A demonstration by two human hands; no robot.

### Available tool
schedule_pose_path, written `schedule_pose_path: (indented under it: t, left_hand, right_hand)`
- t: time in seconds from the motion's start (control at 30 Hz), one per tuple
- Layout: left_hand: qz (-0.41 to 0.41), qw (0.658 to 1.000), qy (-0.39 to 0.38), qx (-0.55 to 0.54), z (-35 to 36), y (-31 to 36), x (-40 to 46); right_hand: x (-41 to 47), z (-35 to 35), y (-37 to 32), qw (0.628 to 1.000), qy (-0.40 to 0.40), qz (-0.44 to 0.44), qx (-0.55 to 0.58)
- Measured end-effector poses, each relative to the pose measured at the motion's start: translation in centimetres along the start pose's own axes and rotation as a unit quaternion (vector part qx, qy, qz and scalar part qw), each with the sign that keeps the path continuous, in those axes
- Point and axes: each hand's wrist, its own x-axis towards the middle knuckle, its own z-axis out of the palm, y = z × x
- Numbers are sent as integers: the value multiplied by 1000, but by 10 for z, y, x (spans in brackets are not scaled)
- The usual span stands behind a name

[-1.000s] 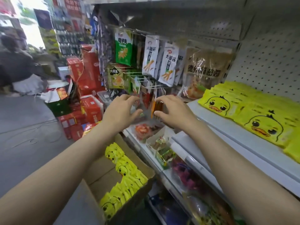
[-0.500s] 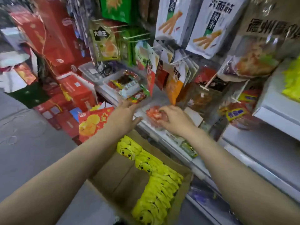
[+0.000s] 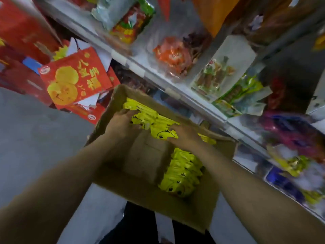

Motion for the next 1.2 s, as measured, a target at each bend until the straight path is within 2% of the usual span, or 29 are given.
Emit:
schedule_pose_path:
  t: [0.1, 0.23, 0.33, 0.47, 0.57, 0.67, 0.77, 0.83, 0.93, 1.03, 1.2]
  left_hand:
    - [-19, 1000, -21, -9, 20, -21, 22]
    - [-23, 999, -26, 19, 43, -46, 43]
    - [-10, 1000, -13, 21, 56, -54, 46]
    - [6, 993, 38, 108, 66, -56, 44]
    - [5, 986, 27, 163, 74, -59, 46]
    - [-19, 988, -1, 150, 82, -64, 48]
    - [-58, 995, -22, 79, 85, -68, 48]
    - [-108, 993, -49, -7, 85, -68, 44]
    - [-171, 979, -61, -95, 80, -67, 30]
    - [-168, 978, -59, -113, 70, -58, 7]
    - [-142, 979, -32, -143, 46, -22, -36]
  right_hand:
    - [26, 30, 9, 998, -6, 39, 41]
    - [51, 57, 16, 997, 11, 61, 37]
    - [61, 72, 18, 996, 38, 75, 5]
    - [70, 84, 20, 994, 55, 78, -44]
    - [75, 90, 19, 993, 40, 68, -89]
    - [75, 95, 18, 992, 47, 61, -98]
    - [71, 98, 20, 998, 41, 34, 24]
    - [63, 95, 21, 990, 23, 33, 139]
    - [44, 82, 21, 972, 39, 27, 231]
    - [18, 65, 21, 945, 62, 14, 320]
    - [-36, 40, 23, 912, 95, 32, 397]
